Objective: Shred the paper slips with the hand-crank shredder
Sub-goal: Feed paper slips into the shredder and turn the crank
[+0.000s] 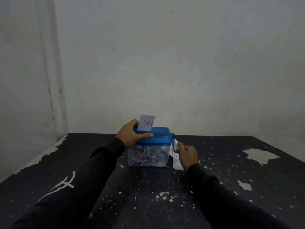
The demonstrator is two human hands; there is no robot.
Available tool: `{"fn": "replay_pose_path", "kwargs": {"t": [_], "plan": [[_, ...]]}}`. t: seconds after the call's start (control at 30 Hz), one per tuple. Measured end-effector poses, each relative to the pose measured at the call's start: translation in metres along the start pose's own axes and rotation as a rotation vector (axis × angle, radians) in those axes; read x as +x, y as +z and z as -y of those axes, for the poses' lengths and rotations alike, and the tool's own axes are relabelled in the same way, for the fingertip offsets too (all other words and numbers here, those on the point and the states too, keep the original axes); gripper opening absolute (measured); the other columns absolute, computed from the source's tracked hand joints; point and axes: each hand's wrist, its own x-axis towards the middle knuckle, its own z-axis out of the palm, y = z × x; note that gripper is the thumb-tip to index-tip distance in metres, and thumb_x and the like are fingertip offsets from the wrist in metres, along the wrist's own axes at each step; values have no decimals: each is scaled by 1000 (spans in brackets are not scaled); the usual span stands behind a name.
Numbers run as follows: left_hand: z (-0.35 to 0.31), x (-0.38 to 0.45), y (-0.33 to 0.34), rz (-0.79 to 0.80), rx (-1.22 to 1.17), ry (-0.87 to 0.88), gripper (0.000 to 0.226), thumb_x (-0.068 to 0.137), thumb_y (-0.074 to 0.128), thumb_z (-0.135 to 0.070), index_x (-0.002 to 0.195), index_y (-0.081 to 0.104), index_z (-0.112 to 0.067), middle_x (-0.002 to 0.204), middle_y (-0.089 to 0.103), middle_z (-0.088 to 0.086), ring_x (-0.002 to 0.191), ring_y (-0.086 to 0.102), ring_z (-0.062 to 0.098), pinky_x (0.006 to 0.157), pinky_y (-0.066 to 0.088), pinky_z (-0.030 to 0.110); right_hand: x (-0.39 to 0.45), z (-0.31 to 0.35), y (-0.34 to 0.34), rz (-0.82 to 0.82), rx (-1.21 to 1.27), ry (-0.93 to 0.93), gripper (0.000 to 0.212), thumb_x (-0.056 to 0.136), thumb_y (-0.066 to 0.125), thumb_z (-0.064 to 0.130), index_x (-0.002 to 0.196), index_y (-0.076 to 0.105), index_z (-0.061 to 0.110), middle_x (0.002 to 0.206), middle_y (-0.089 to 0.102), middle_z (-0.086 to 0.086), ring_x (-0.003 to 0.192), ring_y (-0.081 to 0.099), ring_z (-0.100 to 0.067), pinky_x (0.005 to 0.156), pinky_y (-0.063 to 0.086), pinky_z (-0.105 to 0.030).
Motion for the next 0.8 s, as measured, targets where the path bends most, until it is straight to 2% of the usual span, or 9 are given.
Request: {"fn": "replay_pose_path", "kwargs": {"t": [0.07,0.13,0.23,0.3,0.4,0.5,0.63,0.73,0.8], "plan": [[0,1,0,1,12,0,62,69,87,-54,112,60,-18,112,65,-8,95,62,4,71,51,15,-3,10,-3,3,113,-44,46,103,47,12,59,50,-2,50,44,-3,50,41,-4,49,33,-15],[0,1,-1,4,19,2,63,69,86,-56,113,60,-18,111,65,-8,96,62,5,71,50,15,-1,21,-5,32,173,-97,39,104,41,7,74,54,-14,63,42,-17,61,41,-17,53,35,-23],[1,2,-1,15,18,0,66,67,85,-58,113,61,-17,113,66,-6,98,64,10,74,52,19,16,43,-14,109,226,-68,38,105,39,16,72,53,5,56,36,3,51,31,-13,45,27,-22],[2,2,-1,20,12,-1,64,68,86,-56,112,61,-17,113,67,-4,98,65,13,76,53,21,33,59,-19,177,195,-80,36,106,42,27,79,57,10,55,38,11,48,31,-9,43,27,-22],[2,2,-2,27,3,-2,67,65,86,-60,111,61,-18,111,67,-5,98,65,13,76,54,21,61,67,-15,148,-18,-186,45,106,45,39,88,63,3,77,61,-1,66,52,-12,57,42,-26],[2,0,-2,33,-12,4,77,58,86,-71,108,61,-19,107,68,-4,94,66,13,75,55,23,79,62,1,64,-43,-165,28,103,51,36,105,58,9,97,66,-8,85,61,-22,70,51,-31],[3,1,-2,30,0,15,72,62,86,-67,104,60,-15,102,68,-1,90,66,17,70,55,23,86,44,18,21,-130,-122,23,101,56,30,95,62,9,91,67,-9,79,61,-23,67,46,-28],[5,2,-2,24,6,25,78,56,81,-75,99,58,-14,97,67,2,86,65,20,68,54,28,78,12,21,69,-243,-70,32,103,52,28,77,59,11,81,65,-10,79,62,-30,72,53,-39],[7,2,-2,18,11,28,79,54,80,-78,96,57,-14,95,66,5,85,64,22,70,54,35,61,-3,18,123,-270,-55,35,105,47,25,75,59,12,79,64,-9,76,61,-27,72,52,-39]]}}
